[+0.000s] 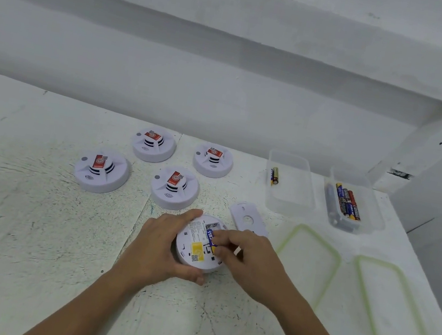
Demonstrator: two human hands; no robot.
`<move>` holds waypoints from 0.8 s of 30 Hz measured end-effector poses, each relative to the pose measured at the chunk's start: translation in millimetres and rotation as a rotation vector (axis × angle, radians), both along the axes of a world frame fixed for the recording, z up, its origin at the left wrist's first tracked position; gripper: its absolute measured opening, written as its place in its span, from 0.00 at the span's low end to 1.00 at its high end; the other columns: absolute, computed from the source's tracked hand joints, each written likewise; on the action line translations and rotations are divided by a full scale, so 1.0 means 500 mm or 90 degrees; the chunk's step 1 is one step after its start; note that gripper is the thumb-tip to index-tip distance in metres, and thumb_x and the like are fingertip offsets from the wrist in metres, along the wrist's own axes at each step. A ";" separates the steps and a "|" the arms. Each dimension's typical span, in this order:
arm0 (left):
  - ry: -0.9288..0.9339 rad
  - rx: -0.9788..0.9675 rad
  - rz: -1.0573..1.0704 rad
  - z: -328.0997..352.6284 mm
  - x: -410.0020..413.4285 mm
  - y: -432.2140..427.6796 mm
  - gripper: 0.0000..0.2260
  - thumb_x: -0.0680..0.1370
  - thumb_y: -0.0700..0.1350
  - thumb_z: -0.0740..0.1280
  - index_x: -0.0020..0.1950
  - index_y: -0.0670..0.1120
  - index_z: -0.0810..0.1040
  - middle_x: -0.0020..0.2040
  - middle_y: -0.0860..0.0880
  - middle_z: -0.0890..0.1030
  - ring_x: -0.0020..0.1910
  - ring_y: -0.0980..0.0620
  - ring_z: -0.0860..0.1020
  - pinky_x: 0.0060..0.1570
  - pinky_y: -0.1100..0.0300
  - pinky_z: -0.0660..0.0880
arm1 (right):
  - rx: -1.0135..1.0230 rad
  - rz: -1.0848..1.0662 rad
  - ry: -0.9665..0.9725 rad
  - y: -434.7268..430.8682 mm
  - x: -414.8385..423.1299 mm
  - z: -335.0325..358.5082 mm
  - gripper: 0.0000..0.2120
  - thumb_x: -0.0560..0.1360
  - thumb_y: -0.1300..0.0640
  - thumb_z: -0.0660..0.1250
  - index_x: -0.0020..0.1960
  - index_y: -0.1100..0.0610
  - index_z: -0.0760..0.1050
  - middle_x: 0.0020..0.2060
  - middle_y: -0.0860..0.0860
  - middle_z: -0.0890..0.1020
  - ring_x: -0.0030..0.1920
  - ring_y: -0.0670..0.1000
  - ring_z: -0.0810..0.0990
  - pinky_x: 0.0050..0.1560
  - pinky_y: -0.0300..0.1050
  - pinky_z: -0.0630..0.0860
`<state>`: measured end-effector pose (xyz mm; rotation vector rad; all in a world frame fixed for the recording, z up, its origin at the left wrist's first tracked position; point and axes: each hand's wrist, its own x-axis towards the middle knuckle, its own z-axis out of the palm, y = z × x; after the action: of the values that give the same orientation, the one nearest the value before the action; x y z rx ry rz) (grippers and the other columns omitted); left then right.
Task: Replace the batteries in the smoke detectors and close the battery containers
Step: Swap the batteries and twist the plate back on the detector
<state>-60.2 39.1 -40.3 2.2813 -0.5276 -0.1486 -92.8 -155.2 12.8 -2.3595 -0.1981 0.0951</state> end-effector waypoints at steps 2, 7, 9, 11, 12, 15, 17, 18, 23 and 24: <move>0.001 -0.002 0.002 0.000 0.000 0.000 0.49 0.50 0.77 0.69 0.69 0.67 0.58 0.58 0.70 0.69 0.57 0.67 0.67 0.61 0.69 0.57 | 0.010 0.000 0.000 -0.001 0.002 -0.005 0.04 0.76 0.59 0.66 0.45 0.53 0.80 0.54 0.42 0.82 0.49 0.39 0.77 0.45 0.24 0.68; -0.013 -0.018 0.015 0.001 0.000 -0.003 0.49 0.50 0.77 0.69 0.68 0.64 0.64 0.55 0.70 0.70 0.57 0.72 0.65 0.58 0.71 0.57 | -0.016 0.006 -0.048 -0.002 0.002 -0.029 0.09 0.76 0.59 0.67 0.54 0.52 0.81 0.53 0.43 0.80 0.56 0.39 0.68 0.54 0.25 0.66; -0.021 -0.020 0.016 0.004 0.002 -0.006 0.49 0.49 0.76 0.71 0.68 0.63 0.65 0.53 0.70 0.71 0.56 0.74 0.65 0.57 0.72 0.57 | -0.006 -0.004 -0.053 -0.004 0.001 -0.034 0.08 0.75 0.59 0.67 0.52 0.52 0.81 0.54 0.41 0.80 0.60 0.38 0.67 0.55 0.23 0.63; -0.025 -0.022 0.020 0.004 0.005 -0.009 0.47 0.49 0.73 0.73 0.66 0.63 0.66 0.51 0.70 0.72 0.55 0.74 0.66 0.55 0.72 0.57 | 0.005 -0.018 -0.051 -0.004 0.002 -0.039 0.06 0.75 0.59 0.67 0.50 0.53 0.81 0.54 0.39 0.78 0.63 0.38 0.67 0.56 0.23 0.62; -0.025 -0.022 0.022 0.003 0.007 -0.009 0.47 0.49 0.72 0.73 0.66 0.63 0.66 0.51 0.70 0.72 0.55 0.73 0.67 0.55 0.71 0.58 | 0.010 -0.023 -0.050 -0.004 0.003 -0.042 0.06 0.75 0.60 0.67 0.49 0.54 0.82 0.54 0.39 0.78 0.63 0.39 0.68 0.56 0.23 0.62; -0.023 -0.015 0.020 -0.001 0.008 -0.009 0.47 0.49 0.73 0.73 0.66 0.63 0.65 0.51 0.70 0.71 0.54 0.73 0.67 0.55 0.69 0.59 | 0.034 -0.031 -0.049 -0.003 0.003 -0.051 0.06 0.74 0.61 0.68 0.49 0.54 0.82 0.54 0.42 0.80 0.60 0.35 0.70 0.55 0.21 0.63; -0.019 -0.014 0.018 -0.004 0.008 -0.009 0.47 0.49 0.73 0.72 0.66 0.64 0.64 0.52 0.70 0.70 0.55 0.74 0.65 0.56 0.69 0.58 | 0.056 -0.039 -0.047 -0.005 0.003 -0.054 0.07 0.74 0.62 0.69 0.50 0.54 0.83 0.53 0.41 0.80 0.59 0.32 0.70 0.55 0.20 0.64; -0.015 -0.014 0.017 -0.005 0.008 -0.009 0.48 0.49 0.74 0.72 0.66 0.64 0.64 0.53 0.70 0.70 0.55 0.73 0.65 0.56 0.68 0.58 | 0.061 -0.041 -0.046 -0.006 0.003 -0.055 0.08 0.73 0.62 0.69 0.50 0.54 0.83 0.53 0.40 0.79 0.60 0.34 0.70 0.55 0.20 0.64; -0.027 -0.007 0.023 -0.012 0.012 -0.009 0.49 0.48 0.73 0.72 0.67 0.61 0.66 0.53 0.69 0.71 0.51 0.68 0.67 0.55 0.65 0.60 | 0.052 -0.024 -0.052 -0.006 0.002 -0.055 0.06 0.74 0.61 0.69 0.48 0.55 0.82 0.53 0.36 0.77 0.62 0.37 0.70 0.58 0.28 0.67; -0.028 -0.010 0.023 -0.013 0.012 -0.009 0.49 0.48 0.73 0.72 0.67 0.62 0.66 0.53 0.69 0.71 0.51 0.69 0.67 0.55 0.66 0.60 | 0.049 -0.019 -0.054 -0.006 0.001 -0.055 0.06 0.74 0.61 0.68 0.48 0.55 0.82 0.53 0.36 0.77 0.62 0.38 0.70 0.59 0.31 0.67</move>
<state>-54.1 34.6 -46.6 2.2819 -0.5080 -0.0764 -92.2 -158.2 -14.9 -2.2899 -0.2044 -0.0257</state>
